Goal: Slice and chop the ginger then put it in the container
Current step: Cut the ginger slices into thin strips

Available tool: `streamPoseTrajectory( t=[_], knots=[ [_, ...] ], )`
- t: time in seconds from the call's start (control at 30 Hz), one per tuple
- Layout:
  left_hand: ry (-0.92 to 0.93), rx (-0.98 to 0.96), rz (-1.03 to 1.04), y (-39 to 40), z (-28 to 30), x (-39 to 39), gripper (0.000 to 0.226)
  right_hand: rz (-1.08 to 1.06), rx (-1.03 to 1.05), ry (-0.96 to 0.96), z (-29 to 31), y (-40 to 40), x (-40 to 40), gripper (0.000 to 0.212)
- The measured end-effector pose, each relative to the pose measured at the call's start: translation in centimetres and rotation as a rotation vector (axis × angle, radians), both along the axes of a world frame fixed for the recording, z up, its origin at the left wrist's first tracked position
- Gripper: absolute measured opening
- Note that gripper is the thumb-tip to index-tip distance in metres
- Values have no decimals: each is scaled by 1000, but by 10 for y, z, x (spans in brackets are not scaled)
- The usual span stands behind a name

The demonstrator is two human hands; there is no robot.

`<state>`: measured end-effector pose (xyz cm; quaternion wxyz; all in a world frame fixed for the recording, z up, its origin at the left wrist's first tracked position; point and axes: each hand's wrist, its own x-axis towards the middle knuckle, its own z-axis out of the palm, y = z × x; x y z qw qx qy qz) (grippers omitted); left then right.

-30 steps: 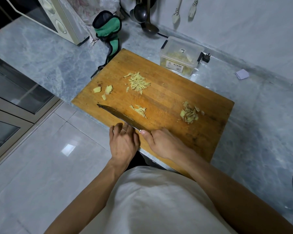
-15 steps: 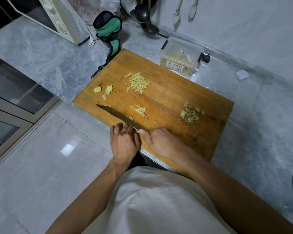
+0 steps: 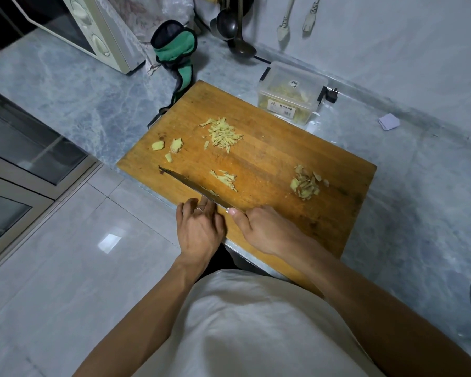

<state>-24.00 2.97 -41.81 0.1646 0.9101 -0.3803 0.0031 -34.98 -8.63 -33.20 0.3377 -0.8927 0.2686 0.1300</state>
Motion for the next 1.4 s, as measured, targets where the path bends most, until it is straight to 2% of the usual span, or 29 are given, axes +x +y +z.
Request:
streamPoseTrajectory(
  t=[0.33,0.57,0.9,1.07,1.27,1.4],
  knots=[
    [14,-16,0,0,-1,0,31,-40,32,-16,-5,1,1,61],
    [11,21,-10,0,-2,2,26,-37,51,32,-3,-2,5,67],
    [-26,67,-69,3,7,9,20,-21,49,-11,1,-2,2,74],
    [-24,77,-59,2,5,9,26,-18,37,-19,3,-1,3,72],
    [29,91,-44,1,4,7,47,-53,24,-77,-6,-1,0,74],
    [59,80,-48,3,3,7,50,-49,50,-68,-8,-5,3,74]
  ],
)
